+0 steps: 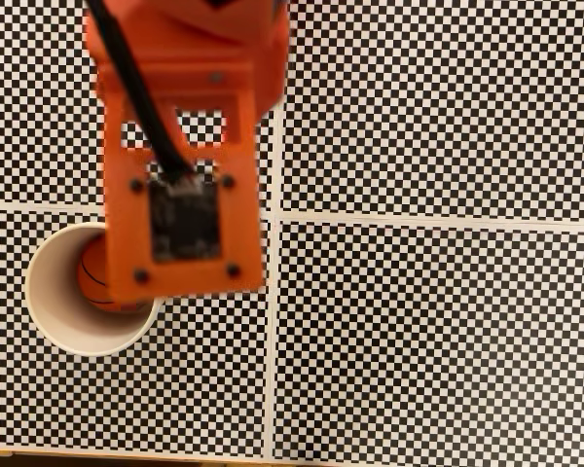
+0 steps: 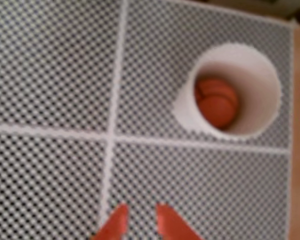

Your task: Grasp basketball and place into cup.

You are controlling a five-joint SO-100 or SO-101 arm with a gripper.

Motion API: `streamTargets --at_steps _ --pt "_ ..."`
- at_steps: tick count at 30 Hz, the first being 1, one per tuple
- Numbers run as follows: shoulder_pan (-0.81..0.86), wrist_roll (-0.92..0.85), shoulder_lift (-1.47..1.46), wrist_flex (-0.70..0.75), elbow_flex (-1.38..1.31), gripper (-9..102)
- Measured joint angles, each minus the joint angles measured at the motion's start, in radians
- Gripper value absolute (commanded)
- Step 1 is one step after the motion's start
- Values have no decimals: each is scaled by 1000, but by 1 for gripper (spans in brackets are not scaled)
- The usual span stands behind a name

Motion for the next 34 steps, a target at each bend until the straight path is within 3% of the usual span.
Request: streamTargets --at_steps 3,18,26,34 --pt "9 -21 84 -37 75 0" --pt "69 -87 497 -552 741 0" --pt "58 -55 698 -796 1003 0" --pt "31 67 847 -945 1180 0"
